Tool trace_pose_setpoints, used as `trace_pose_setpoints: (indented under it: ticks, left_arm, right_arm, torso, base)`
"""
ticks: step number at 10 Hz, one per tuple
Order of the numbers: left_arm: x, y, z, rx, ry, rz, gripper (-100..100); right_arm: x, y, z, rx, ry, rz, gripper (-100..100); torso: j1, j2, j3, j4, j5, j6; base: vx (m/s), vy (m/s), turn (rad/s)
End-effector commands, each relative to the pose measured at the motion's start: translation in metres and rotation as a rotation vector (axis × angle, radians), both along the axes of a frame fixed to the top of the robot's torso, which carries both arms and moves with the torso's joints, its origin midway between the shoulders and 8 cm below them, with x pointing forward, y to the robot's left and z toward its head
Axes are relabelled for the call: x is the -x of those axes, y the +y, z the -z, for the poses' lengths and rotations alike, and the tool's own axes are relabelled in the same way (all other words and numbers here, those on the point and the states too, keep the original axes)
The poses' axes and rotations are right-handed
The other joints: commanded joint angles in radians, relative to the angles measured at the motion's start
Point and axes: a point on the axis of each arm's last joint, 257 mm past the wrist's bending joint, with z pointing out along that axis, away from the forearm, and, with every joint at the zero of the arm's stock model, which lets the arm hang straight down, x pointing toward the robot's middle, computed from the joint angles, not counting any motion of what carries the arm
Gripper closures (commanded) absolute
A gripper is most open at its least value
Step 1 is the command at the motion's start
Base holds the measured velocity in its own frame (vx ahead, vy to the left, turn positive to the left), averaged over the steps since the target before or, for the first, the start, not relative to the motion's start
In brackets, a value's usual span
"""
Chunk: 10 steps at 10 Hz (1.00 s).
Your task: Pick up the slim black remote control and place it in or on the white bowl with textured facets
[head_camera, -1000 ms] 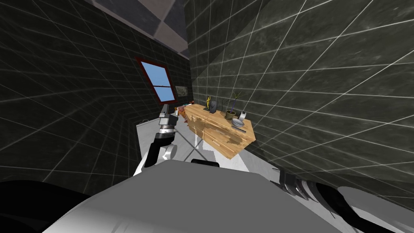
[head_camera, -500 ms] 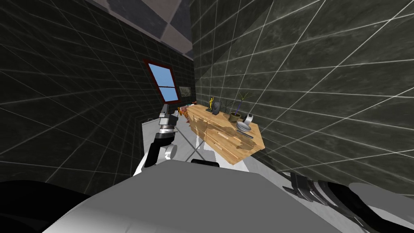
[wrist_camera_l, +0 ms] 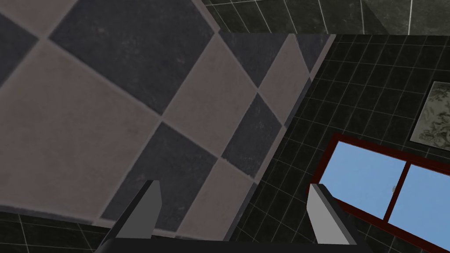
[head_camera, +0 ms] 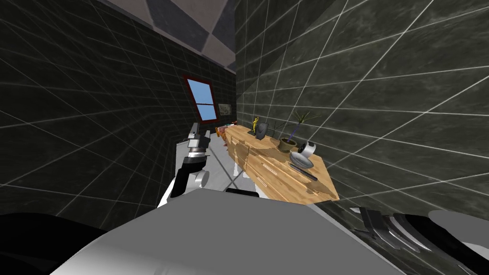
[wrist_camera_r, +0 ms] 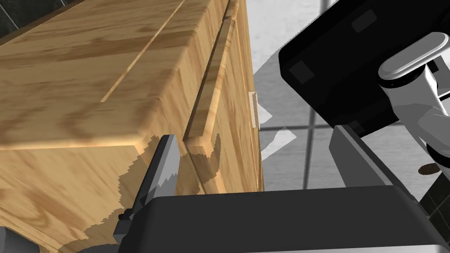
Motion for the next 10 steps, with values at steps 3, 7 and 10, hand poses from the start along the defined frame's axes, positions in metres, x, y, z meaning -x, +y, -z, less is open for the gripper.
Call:
trace_pose_setpoints:
  ticks: [3, 7, 10]
  left_arm:
    - [0.0, 0.0, 0.0, 0.0, 0.0, 0.0, 0]
    - [0.0, 0.0, 0.0, 0.0, 0.0, 0.0, 0]
    - [0.0, 0.0, 0.0, 0.0, 0.0, 0.0, 0]
  right_arm:
    - [0.016, -0.015, -0.015, 0.022, 0.078, 0.018, -100]
    - [0.021, -0.012, -0.016, 0.01, 0.102, 0.031, 0]
    - [0.042, -0.013, 0.005, 0.006, 0.095, 0.053, -100]
  torso:
    - [-0.001, -0.002, -0.001, -0.001, -0.001, 0.0]
    - [0.001, 0.006, 0.003, 0.001, 0.0, 0.002]
    - [0.0, 0.016, 0.009, 0.004, -0.001, 0.002]
  base:
    - [0.261, 0.007, 0.191]
    - [0.169, 0.015, 0.124]
    - [0.013, -0.013, 0.077]
